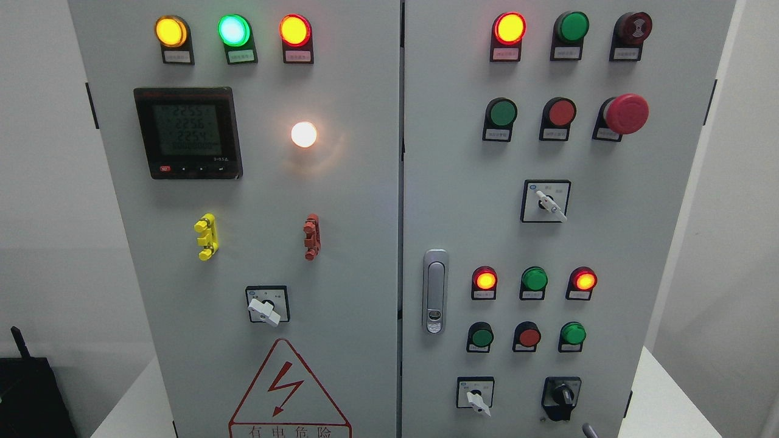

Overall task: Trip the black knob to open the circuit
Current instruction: 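Raise the right hand up to the black rotary knob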

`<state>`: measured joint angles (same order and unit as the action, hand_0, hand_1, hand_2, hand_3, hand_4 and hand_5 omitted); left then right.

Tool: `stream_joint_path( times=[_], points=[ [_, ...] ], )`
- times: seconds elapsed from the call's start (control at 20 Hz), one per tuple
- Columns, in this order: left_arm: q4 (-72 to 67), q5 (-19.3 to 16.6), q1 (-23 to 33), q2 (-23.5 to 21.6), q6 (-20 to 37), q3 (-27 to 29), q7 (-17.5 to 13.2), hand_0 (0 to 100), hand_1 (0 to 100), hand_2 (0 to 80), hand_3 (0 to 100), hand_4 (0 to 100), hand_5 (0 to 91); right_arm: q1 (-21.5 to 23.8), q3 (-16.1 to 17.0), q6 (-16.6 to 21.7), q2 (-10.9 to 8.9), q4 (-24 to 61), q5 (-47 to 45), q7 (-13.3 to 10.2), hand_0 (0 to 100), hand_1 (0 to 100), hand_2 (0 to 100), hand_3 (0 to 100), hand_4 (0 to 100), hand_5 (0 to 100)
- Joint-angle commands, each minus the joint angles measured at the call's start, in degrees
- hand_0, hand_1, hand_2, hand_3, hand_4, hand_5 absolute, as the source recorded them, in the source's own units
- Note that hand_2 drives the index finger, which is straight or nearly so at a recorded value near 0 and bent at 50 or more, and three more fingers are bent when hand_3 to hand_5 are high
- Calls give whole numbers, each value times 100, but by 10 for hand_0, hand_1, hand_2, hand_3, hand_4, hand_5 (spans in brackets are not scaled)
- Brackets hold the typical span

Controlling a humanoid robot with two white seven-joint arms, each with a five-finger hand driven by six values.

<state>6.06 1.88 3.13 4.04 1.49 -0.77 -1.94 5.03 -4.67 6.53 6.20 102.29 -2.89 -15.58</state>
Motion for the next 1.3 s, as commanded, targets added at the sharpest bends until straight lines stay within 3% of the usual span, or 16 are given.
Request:
stream_joint_path(
  times=[0.0,1.25],
  points=[
    [1,14,-14,0,18,7,1,120,389,0,0,0,0,-125,-16,-20,-5,151,-9,38,0,89,80,1000,1000,1000],
    [1,14,-14,0,10,7,1,120,389,0,0,0,0,-222,-95,-117,-5,133,-9,55,0,91,92,1000,1000,1000]
  ],
)
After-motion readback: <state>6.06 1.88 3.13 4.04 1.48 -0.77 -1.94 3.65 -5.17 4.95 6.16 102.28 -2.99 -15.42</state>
